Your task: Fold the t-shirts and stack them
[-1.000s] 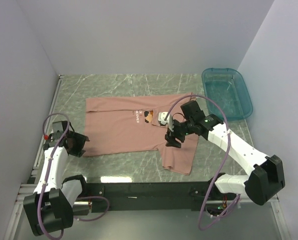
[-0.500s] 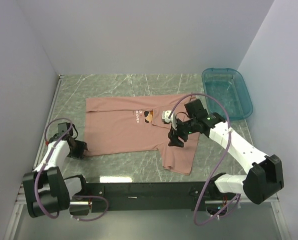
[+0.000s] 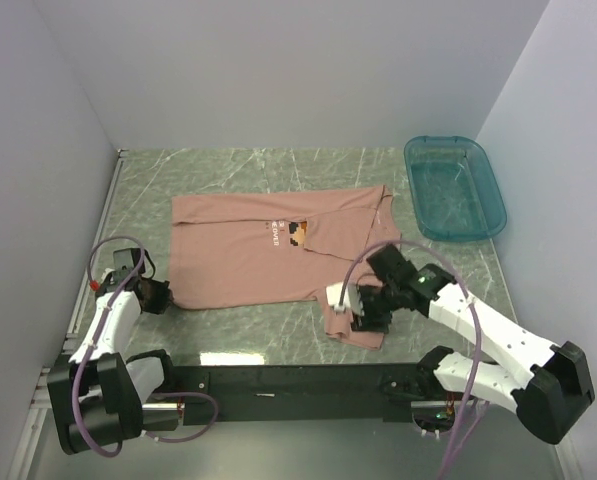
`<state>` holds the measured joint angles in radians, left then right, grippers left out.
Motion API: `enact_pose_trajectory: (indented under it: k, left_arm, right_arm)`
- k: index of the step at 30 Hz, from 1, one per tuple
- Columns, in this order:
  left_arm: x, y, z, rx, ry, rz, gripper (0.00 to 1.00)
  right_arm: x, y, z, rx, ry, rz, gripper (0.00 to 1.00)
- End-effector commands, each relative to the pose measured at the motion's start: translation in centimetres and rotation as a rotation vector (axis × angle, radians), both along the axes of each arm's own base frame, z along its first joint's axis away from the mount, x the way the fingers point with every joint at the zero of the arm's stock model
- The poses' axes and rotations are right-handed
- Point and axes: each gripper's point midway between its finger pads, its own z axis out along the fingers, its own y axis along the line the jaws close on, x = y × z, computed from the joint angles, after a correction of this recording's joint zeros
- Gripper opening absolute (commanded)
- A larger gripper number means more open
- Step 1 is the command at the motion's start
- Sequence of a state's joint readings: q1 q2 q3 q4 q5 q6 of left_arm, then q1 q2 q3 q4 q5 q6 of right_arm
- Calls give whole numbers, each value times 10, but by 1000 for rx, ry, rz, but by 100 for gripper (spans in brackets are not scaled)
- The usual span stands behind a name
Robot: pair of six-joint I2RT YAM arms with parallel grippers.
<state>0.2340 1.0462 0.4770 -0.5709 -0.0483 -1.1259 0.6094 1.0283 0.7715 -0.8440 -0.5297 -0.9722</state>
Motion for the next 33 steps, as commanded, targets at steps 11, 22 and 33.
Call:
enact_pose_trajectory:
  k: [11,22,33]
  left_arm:
    - [5,-6,4,-16,-40,-43,0]
    - [6,-6,4,-15,-39,-46,0]
    - [7,-4,12,-1,-80,-31,0]
  right_arm:
    - [-28,-60,-70,-292,-242,360,62]
    - [-41,-48,-94,-299,-196,440,46]
    - [-39,-37,-57,-220,-201,319,0]
